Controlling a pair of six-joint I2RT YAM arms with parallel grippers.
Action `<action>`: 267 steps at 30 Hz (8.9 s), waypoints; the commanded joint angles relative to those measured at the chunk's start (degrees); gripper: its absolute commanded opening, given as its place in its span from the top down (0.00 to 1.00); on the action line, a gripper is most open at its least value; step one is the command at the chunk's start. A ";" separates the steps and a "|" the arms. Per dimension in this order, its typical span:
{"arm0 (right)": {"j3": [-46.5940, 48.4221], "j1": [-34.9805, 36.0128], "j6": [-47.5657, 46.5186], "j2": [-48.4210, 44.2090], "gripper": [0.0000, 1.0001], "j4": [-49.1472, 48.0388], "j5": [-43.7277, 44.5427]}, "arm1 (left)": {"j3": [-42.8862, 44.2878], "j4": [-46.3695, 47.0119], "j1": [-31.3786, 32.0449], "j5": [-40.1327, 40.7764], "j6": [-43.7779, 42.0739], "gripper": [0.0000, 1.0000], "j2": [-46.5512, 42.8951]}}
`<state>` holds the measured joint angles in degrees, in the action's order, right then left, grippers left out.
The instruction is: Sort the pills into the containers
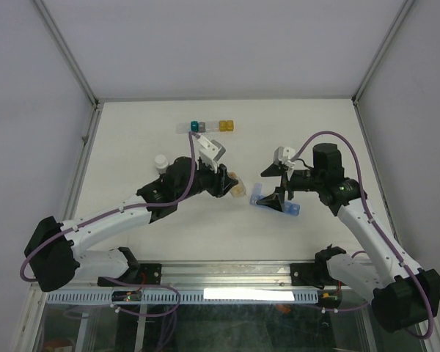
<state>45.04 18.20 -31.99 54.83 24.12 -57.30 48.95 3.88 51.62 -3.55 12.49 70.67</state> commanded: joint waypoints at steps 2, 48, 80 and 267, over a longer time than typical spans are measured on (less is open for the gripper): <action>1.40 -0.92 0.17 -1.46 0.00 -2.58 -1.85 | -9.04 0.62 -6.01 13.63 2.87 1.00 -5.56; -2.47 -4.56 -21.73 0.35 0.01 7.98 -3.55 | -13.20 18.27 -24.26 -22.07 9.70 0.13 -13.73; -8.23 -4.81 -29.46 18.56 0.25 2.21 18.56 | 8.11 30.24 -15.41 -27.71 3.72 0.43 40.95; 0.96 -8.23 -18.56 22.52 1.00 14.92 17.23 | 18.36 17.16 -5.55 -32.27 15.66 0.89 49.86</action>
<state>44.42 8.91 -49.43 74.96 37.43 -41.30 65.56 21.85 45.78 -36.34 28.38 119.70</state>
